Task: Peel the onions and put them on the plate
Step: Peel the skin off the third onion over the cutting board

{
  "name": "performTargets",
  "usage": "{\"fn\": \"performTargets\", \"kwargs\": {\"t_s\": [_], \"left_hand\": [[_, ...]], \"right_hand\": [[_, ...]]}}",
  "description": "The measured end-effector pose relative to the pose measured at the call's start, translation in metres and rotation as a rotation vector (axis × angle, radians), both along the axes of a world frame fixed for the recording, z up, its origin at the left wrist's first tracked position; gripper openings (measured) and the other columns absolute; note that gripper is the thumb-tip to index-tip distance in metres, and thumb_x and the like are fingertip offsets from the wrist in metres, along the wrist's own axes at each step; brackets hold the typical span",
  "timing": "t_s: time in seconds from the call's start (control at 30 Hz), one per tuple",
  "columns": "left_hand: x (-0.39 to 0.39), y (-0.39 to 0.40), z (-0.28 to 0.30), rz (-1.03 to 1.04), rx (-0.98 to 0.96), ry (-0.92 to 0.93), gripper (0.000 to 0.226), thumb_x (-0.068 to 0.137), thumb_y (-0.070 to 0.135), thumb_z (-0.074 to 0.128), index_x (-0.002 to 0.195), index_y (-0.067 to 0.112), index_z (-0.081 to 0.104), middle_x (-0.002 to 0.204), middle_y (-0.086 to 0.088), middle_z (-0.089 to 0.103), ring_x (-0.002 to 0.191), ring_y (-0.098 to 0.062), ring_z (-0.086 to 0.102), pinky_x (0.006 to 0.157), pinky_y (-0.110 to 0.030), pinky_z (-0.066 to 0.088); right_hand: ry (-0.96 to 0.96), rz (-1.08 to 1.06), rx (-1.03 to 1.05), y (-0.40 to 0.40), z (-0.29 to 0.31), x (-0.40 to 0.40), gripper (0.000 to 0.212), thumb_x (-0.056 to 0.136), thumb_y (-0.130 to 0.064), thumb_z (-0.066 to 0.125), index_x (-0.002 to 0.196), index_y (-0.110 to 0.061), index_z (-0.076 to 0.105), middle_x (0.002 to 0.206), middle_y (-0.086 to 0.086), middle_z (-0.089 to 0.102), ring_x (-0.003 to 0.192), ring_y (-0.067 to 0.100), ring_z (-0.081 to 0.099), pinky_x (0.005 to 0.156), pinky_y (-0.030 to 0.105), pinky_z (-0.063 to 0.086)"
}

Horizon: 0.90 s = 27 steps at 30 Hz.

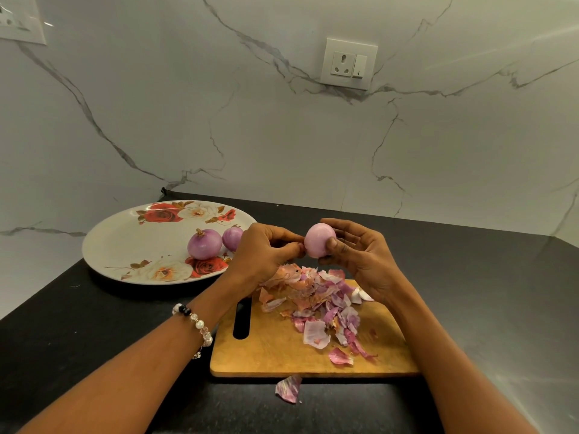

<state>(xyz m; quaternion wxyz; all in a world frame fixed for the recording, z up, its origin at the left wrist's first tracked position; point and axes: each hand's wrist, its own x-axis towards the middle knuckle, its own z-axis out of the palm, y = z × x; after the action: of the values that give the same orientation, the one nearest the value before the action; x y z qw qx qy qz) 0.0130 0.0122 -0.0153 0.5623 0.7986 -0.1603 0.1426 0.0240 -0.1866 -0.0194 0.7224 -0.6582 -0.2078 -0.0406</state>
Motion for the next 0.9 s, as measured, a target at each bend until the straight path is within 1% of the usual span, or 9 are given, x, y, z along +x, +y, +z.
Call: {"fn": "performTargets", "kwargs": {"t_s": [0.13, 0.27, 0.37, 0.43, 0.5, 0.6, 0.67, 0.8, 0.9], "left_hand": [[-0.0005, -0.0035, -0.0009, 0.072, -0.047, -0.002, 0.014, 0.086, 0.015, 0.066, 0.100, 0.016, 0.072, 0.085, 0.007, 0.070, 0.079, -0.010, 0.067, 0.066, -0.015, 0.054], [0.0004, -0.0031, 0.0012, 0.102, -0.122, 0.033, 0.014, 0.086, 0.016, 0.067, 0.099, 0.013, 0.072, 0.084, 0.003, 0.072, 0.076, -0.010, 0.069, 0.067, -0.020, 0.056], [-0.0026, -0.0050, 0.0015, 0.100, -0.090, 0.023, 0.016, 0.083, 0.015, 0.070, 0.099, 0.012, 0.073, 0.085, 0.001, 0.072, 0.074, -0.012, 0.069, 0.067, -0.020, 0.057], [-0.0044, -0.0073, -0.0001, 0.127, -0.056, -0.014, 0.017, 0.082, 0.014, 0.072, 0.098, 0.012, 0.073, 0.085, 0.000, 0.072, 0.073, -0.012, 0.069, 0.065, -0.019, 0.056], [-0.0045, -0.0081, -0.0013, 0.173, -0.004, -0.063, 0.016, 0.082, 0.015, 0.072, 0.097, 0.012, 0.074, 0.083, 0.001, 0.072, 0.071, -0.011, 0.068, 0.064, -0.017, 0.056], [-0.0042, -0.0067, -0.0016, 0.215, 0.079, -0.129, 0.013, 0.082, 0.018, 0.072, 0.094, 0.013, 0.074, 0.077, 0.006, 0.069, 0.068, -0.007, 0.065, 0.060, -0.009, 0.051], [-0.0044, -0.0064, -0.0007, 0.227, 0.119, -0.165, 0.010, 0.083, 0.019, 0.071, 0.091, 0.013, 0.074, 0.075, 0.005, 0.068, 0.066, -0.006, 0.063, 0.058, -0.007, 0.048], [-0.0047, -0.0076, -0.0014, 0.237, 0.167, -0.222, 0.007, 0.083, 0.020, 0.069, 0.086, 0.014, 0.071, 0.072, 0.006, 0.064, 0.064, -0.006, 0.060, 0.060, -0.011, 0.046], [-0.0053, -0.0079, -0.0014, 0.200, 0.164, -0.224, 0.004, 0.083, 0.018, 0.067, 0.085, 0.014, 0.068, 0.071, 0.005, 0.063, 0.064, -0.009, 0.060, 0.059, -0.013, 0.048]], "right_hand": [[-0.013, -0.011, 0.016, 0.0026, -0.0001, 0.0004, 0.046, 0.074, -0.018, 0.072, 0.119, -0.016, 0.064, 0.117, 0.010, 0.068, 0.106, 0.032, 0.069, 0.074, 0.035, 0.061], [-0.026, -0.036, 0.029, 0.0035, -0.0005, 0.0016, 0.048, 0.074, -0.016, 0.072, 0.121, -0.015, 0.062, 0.119, 0.010, 0.066, 0.107, 0.030, 0.068, 0.075, 0.035, 0.061], [-0.062, -0.064, -0.012, 0.0025, -0.0028, 0.0029, 0.050, 0.072, -0.019, 0.075, 0.121, -0.017, 0.063, 0.121, 0.009, 0.065, 0.109, 0.032, 0.067, 0.077, 0.038, 0.061], [-0.092, -0.076, -0.058, 0.0020, -0.0050, 0.0037, 0.052, 0.072, -0.022, 0.077, 0.122, -0.019, 0.063, 0.122, 0.009, 0.065, 0.112, 0.033, 0.065, 0.081, 0.044, 0.061], [-0.148, -0.095, -0.135, 0.0008, -0.0057, 0.0046, 0.053, 0.072, -0.024, 0.079, 0.123, -0.021, 0.063, 0.122, 0.004, 0.065, 0.113, 0.030, 0.064, 0.086, 0.049, 0.059], [-0.221, -0.123, -0.230, -0.0005, -0.0050, 0.0056, 0.055, 0.072, -0.025, 0.081, 0.124, -0.023, 0.063, 0.119, -0.007, 0.067, 0.113, 0.023, 0.063, 0.091, 0.052, 0.057], [-0.238, -0.126, -0.232, -0.0002, -0.0045, 0.0056, 0.056, 0.071, -0.024, 0.082, 0.124, -0.022, 0.063, 0.119, -0.008, 0.068, 0.113, 0.022, 0.062, 0.091, 0.053, 0.056], [-0.253, -0.113, -0.213, 0.0006, -0.0042, 0.0054, 0.057, 0.070, -0.022, 0.082, 0.124, -0.022, 0.063, 0.120, -0.007, 0.067, 0.114, 0.025, 0.062, 0.092, 0.055, 0.055], [-0.226, -0.086, -0.174, -0.0015, -0.0047, 0.0051, 0.059, 0.072, -0.020, 0.082, 0.127, -0.018, 0.062, 0.122, -0.001, 0.066, 0.115, 0.030, 0.062, 0.091, 0.057, 0.055]]}}
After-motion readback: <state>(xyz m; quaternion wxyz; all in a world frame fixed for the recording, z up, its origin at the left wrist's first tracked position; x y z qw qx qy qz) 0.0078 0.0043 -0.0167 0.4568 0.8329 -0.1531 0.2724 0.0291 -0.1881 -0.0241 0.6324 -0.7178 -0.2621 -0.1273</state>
